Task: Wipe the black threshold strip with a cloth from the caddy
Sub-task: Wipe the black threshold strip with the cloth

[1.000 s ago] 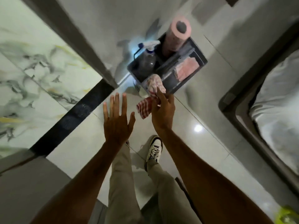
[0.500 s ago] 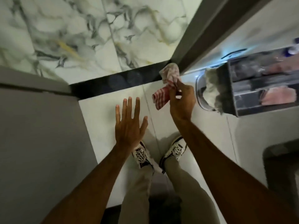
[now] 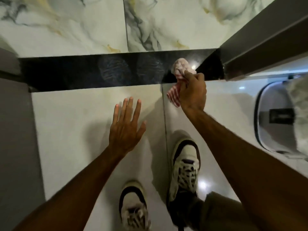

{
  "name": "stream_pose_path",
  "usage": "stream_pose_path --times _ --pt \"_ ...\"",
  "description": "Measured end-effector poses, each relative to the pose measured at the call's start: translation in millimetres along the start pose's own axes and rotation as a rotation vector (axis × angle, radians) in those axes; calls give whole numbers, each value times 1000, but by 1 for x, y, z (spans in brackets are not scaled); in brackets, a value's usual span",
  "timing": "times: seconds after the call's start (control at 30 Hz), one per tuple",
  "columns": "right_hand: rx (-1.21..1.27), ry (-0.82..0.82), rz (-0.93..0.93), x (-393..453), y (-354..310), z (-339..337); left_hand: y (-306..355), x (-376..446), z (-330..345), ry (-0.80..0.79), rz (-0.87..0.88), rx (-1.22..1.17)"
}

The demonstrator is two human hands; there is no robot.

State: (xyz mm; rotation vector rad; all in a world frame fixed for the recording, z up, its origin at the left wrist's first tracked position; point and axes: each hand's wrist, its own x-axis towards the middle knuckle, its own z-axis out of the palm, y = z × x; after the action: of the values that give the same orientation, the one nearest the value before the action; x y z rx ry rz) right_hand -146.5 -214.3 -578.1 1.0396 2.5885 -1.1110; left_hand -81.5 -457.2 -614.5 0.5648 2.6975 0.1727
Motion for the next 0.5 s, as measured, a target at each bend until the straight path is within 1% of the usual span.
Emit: stream_pose_path --times 0.03,0.07,0.13,0.17,0.23,0.27,0.37,0.43,0.5 --pt "-67 -18 -12 12 11 15 -7 10 23 -8 14 -12" --pt "-192 1 -73 22 21 27 -12 20 41 -10 33 -20" --pt "-481 96 -288 33 39 49 -17 37 68 37 63 -29" --pt "-536 123 -374 38 45 58 -18 45 79 94 80 -32" --pt "-503 111 -460 46 57 78 -17 60 92 200 101 -23" --pt "-453 106 -484 51 59 88 -16 67 96 224 114 -15" --pt "-317 178 -489 71 47 110 -16 81 99 241 142 -1" --pt "-294 211 -516 78 40 113 -16 85 97 236 146 -7" --pt "-374 145 -596 65 55 104 -14 82 94 231 141 -8"
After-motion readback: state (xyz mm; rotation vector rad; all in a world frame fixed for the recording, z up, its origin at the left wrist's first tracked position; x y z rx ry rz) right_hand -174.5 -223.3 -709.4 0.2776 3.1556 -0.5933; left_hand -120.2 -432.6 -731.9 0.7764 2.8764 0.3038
